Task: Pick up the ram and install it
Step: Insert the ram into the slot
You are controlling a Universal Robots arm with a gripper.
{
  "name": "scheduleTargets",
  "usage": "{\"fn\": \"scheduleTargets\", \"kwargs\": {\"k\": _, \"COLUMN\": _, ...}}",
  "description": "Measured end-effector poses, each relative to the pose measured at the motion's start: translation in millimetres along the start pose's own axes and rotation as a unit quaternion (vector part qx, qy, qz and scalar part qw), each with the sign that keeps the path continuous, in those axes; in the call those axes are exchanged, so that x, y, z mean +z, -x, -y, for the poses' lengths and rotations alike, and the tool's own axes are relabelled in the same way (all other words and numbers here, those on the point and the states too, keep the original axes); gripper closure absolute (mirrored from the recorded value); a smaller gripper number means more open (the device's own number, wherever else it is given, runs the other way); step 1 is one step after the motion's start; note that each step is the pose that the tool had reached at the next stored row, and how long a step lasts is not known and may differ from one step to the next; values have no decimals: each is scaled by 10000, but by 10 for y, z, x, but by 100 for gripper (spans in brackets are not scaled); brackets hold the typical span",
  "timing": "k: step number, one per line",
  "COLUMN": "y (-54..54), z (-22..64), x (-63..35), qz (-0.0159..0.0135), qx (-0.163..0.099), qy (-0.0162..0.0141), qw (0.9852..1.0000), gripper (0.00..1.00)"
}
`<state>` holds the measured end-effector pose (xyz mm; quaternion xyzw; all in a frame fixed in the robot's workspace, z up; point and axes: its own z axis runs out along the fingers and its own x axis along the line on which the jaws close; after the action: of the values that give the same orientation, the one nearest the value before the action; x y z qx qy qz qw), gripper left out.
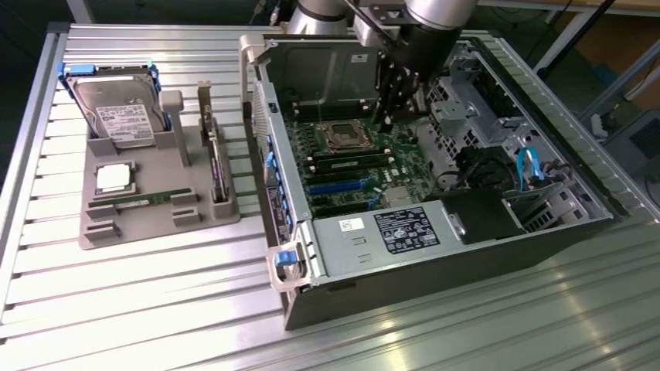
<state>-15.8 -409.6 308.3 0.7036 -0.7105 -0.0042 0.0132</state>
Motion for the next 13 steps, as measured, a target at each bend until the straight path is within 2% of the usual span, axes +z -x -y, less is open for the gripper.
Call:
{"fn": "scheduleTargets", "kwargs": {"k": 3, "y": -1, "z": -2, "x": -93, "qz": 1, "qx": 0, "qy": 0, "qw": 10000, "gripper": 75}}
{"fn": "scheduleTargets", "kwargs": {"k": 7, "y": -4, "z": -7, "x": -287, "qz": 0, "qx": 0, "qy": 0, "qw": 10000, "gripper": 75}}
{"fn": "scheduleTargets", "kwargs": {"k": 9, "y": -5, "z": -9, "x": -349, "qz": 0, "qx": 0, "qy": 0, "qw": 10000, "gripper": 75}}
{"fn": "scheduleTargets", "kwargs": {"k": 13, "y": -5, "z": -9, "x": -356, "qz": 0, "qx": 0, "qy": 0, "qw": 10000, "gripper": 75}}
